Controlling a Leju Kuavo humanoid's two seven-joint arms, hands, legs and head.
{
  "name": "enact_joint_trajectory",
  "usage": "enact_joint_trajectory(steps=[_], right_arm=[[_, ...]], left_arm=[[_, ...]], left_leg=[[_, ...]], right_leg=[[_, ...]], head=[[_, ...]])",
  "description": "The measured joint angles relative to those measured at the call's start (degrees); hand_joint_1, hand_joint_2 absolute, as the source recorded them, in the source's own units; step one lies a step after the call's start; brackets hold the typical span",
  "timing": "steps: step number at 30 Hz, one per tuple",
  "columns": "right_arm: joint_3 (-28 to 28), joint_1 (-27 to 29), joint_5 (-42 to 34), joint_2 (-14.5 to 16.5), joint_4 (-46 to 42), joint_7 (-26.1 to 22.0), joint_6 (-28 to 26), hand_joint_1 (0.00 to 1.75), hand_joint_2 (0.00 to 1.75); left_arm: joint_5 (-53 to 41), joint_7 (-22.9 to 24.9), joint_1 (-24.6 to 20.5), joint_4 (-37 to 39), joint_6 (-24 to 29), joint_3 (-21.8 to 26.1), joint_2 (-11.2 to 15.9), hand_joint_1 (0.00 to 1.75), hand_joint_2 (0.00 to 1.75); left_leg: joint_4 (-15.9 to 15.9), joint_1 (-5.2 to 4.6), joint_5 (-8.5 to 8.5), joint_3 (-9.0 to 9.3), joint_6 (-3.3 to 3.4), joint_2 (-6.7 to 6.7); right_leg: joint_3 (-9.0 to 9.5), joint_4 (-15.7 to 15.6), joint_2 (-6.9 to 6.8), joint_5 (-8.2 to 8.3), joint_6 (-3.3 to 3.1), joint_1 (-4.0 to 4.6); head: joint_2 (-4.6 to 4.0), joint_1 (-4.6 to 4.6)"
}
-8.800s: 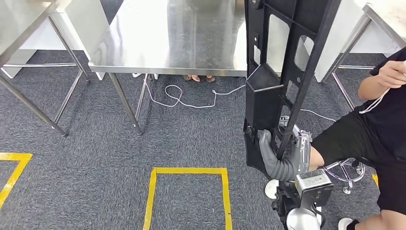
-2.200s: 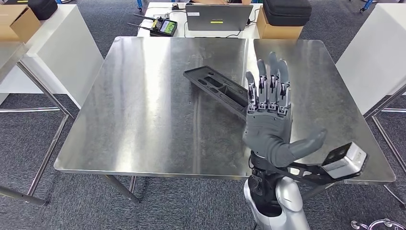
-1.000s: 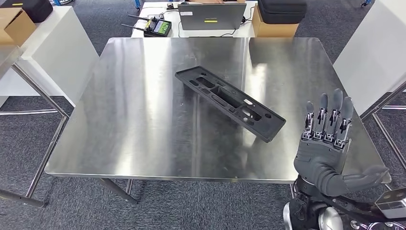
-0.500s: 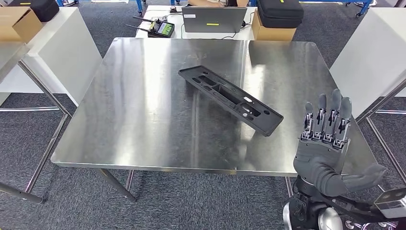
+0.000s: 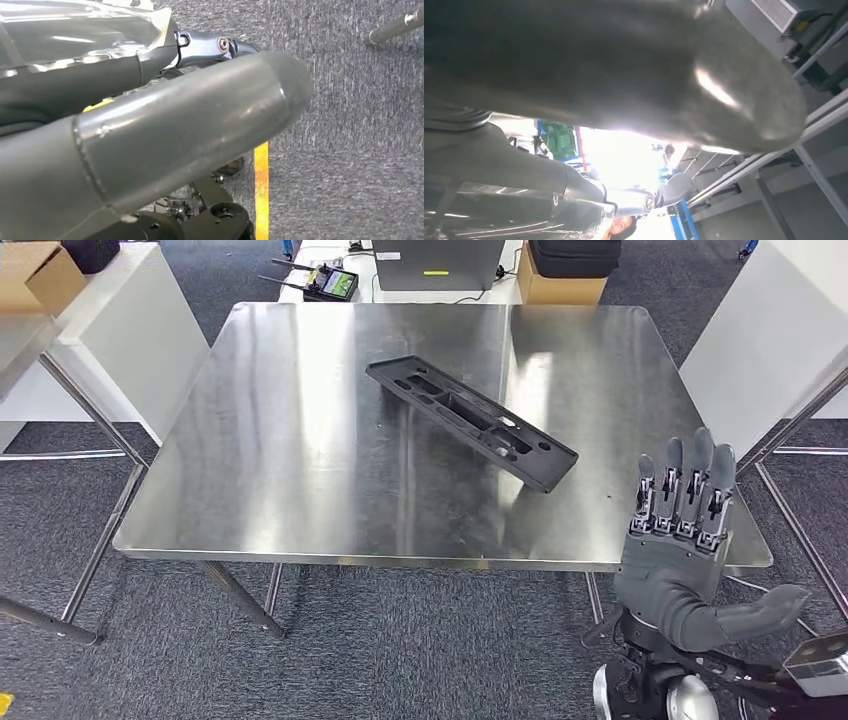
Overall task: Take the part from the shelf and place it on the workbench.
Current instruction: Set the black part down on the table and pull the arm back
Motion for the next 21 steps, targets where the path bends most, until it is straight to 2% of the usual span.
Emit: enact_joint_trajectory(steps=[1, 2, 4, 5, 6, 7, 8, 10, 11, 12, 13, 14, 15, 16, 17, 19, 20, 21], right_arm=[[0.0, 0.0, 0.0, 0.0, 0.0, 0.0, 0.0, 0.00, 0.00], [0.0, 0.0, 0.0, 0.0, 0.0, 0.0, 0.1, 0.00, 0.00], [0.0, 0.0, 0.0, 0.1, 0.1, 0.0, 0.1, 0.00, 0.00], [0.0, 0.0, 0.0, 0.1, 0.1, 0.0, 0.1, 0.00, 0.00], [0.0, 0.0, 0.0, 0.1, 0.2, 0.0, 0.1, 0.00, 0.00], [0.0, 0.0, -0.1, 0.1, 0.3, 0.0, 0.1, 0.00, 0.00], [0.0, 0.0, -0.1, 0.1, 0.3, 0.0, 0.1, 0.00, 0.00], [0.0, 0.0, -0.1, 0.1, 0.3, 0.0, 0.1, 0.00, 0.00], [0.0, 0.0, -0.1, 0.1, 0.3, 0.0, 0.1, 0.00, 0.00], [0.0, 0.0, -0.1, 0.1, 0.3, 0.0, 0.1, 0.00, 0.00], [0.0, 0.0, -0.1, 0.1, 0.3, 0.0, 0.1, 0.00, 0.00], [0.0, 0.0, -0.1, 0.1, 0.3, 0.0, 0.0, 0.00, 0.00], [0.0, 0.1, -0.1, 0.1, 0.3, 0.0, 0.0, 0.00, 0.00], [-0.1, 0.1, -0.1, 0.1, 0.3, 0.0, -0.2, 0.00, 0.00], [-0.1, 0.2, -0.1, 0.1, 0.3, 0.0, -0.3, 0.00, 0.00], [-0.1, 0.3, -0.1, 0.1, 0.3, 0.0, -0.4, 0.00, 0.00], [-0.2, 0.3, -0.1, 0.1, 0.3, 0.0, -0.4, 0.00, 0.00], [-0.2, 0.3, -0.1, 0.1, 0.4, 0.0, -0.4, 0.00, 0.00]], left_arm=[[0.0, 0.0, 0.0, 0.0, 0.0, 0.0, 0.0, 0.00, 0.00], [0.0, 0.0, 0.1, 0.0, -0.1, 0.0, 0.0, 0.00, 0.00], [0.0, 0.0, 0.1, 0.0, -0.1, 0.1, 0.0, 0.00, 0.00], [0.0, 0.0, 0.1, 0.0, -0.2, 0.2, 0.0, 0.00, 0.00], [0.0, 0.0, 0.2, 0.0, -0.2, 0.3, 0.0, 0.00, 0.00], [0.0, 0.0, 0.2, 0.0, -0.2, 0.4, 0.0, 0.00, 0.00], [0.0, 0.0, 0.2, 0.0, -0.3, 0.4, 0.0, 0.00, 0.00], [-0.1, -0.1, 0.2, 0.0, -0.4, 0.5, 0.0, 0.00, 0.00], [-0.2, -0.1, 0.2, -0.1, -0.4, 0.5, 0.0, 0.00, 0.00], [-0.3, -0.1, 0.1, -0.1, -0.4, 0.5, 0.0, 0.00, 0.00], [-0.4, -0.1, 0.1, -0.1, -0.5, 0.6, 0.0, 0.00, 0.00], [-0.5, -0.2, 0.2, -0.1, -0.5, 0.6, 0.0, 0.00, 0.00], [-0.5, -0.2, 0.2, -0.1, -0.5, 0.6, 0.0, 0.00, 0.00], [-0.6, -0.2, 0.2, -0.1, -0.5, 0.6, 0.0, 0.00, 0.00], [-0.7, -0.2, 0.2, -0.2, -0.5, 0.6, 0.0, 0.00, 0.00], [-0.9, -0.2, 0.1, -0.2, -0.5, 0.7, 0.0, 0.00, 0.00], [-0.9, -0.2, 0.1, -0.2, -0.5, 0.7, 0.0, 0.00, 0.00], [-1.0, -0.2, 0.1, -0.2, -0.5, 0.7, 0.1, 0.00, 0.00]], left_leg=[[1.3, 0.13, -1.37, -0.53, -0.30, -0.11], [3.6, 0.29, -3.58, -1.38, -0.60, -0.22], [10.8, 0.50, -8.66, -3.58, -1.10, -0.33], [14.1, 0.56, -10.09, -4.35, -1.26, -0.34], [15.9, 0.60, -10.30, -4.42, -1.32, -0.34], [15.8, 0.61, -9.31, -3.50, -1.27, -0.34], [13.6, 0.62, -7.68, -1.57, -1.13, -0.34], [5.6, 0.55, -5.48, 4.24, -0.68, -0.47], [2.1, 0.46, -5.30, 6.56, -0.46, -0.59], [-0.3, 0.30, -5.50, 7.97, -0.24, -0.71], [-1.3, 0.10, -5.62, 8.32, 0.00, -0.79], [-1.6, 0.00, -5.31, 7.89, 0.41, -0.76], [-1.8, -0.03, -4.76, 7.51, 0.90, -0.61], [-2.0, 0.00, -4.14, 6.99, 1.48, -0.46], [-2.3, 0.05, -3.40, 6.33, 2.00, -0.28], [-2.2, -0.08, -2.11, 4.81, 2.56, -0.04], [-2.2, -0.18, -1.45, 3.95, 2.63, 0.05], [-2.1, -0.26, -0.84, 3.09, 2.65, 0.12]], right_leg=[[-0.29, 0.0, -0.11, 0.37, -0.69, -0.25], [-0.65, -0.1, -0.22, 0.78, -1.39, -0.47], [-1.65, 0.0, -0.40, 1.58, -2.36, -0.18], [-2.27, 0.1, -0.45, 2.00, -2.54, -0.05], [-2.90, 0.2, -0.48, 2.41, -2.56, 0.04], [-3.51, 0.3, -0.48, 2.82, -2.51, 0.09], [-4.07, 0.4, -0.46, 3.21, -2.40, 0.11], [-4.88, 0.6, -0.38, 3.95, -1.98, 0.28], [-5.15, 0.7, -0.37, 4.33, -1.60, 0.39], [-5.37, 0.7, -0.40, 4.74, -1.18, 0.48], [-5.58, 0.7, -0.44, 5.14, -0.76, 0.52], [-5.79, 0.6, -0.43, 5.57, -0.26, 0.59], [-6.17, 0.9, -0.39, 5.43, -0.01, 0.57], [-6.81, 1.7, -0.32, 4.54, 0.02, 0.64], [-7.76, 3.7, -0.24, 2.70, -0.19, 0.70], [-10.12, 10.8, -0.21, -2.42, -0.87, 0.57], [-10.94, 14.6, -0.20, -4.28, -0.89, 0.51], [-11.06, 17.1, -0.20, -5.01, -0.61, 0.48]], head=[[-0.01, -0.05], [-0.01, -0.10], [-0.02, -0.17], [-0.01, -0.19], [-0.01, -0.19], [-0.01, -0.19], [-0.01, -0.20], [-0.01, -0.21], [-0.02, -0.17], [-0.02, -0.15], [-0.02, -0.13], [-0.02, -0.09], [-0.01, -0.15], [-0.01, -0.08], [-0.01, 0.06], [-0.01, 0.38], [-0.01, 0.48], [-0.01, 0.51]])
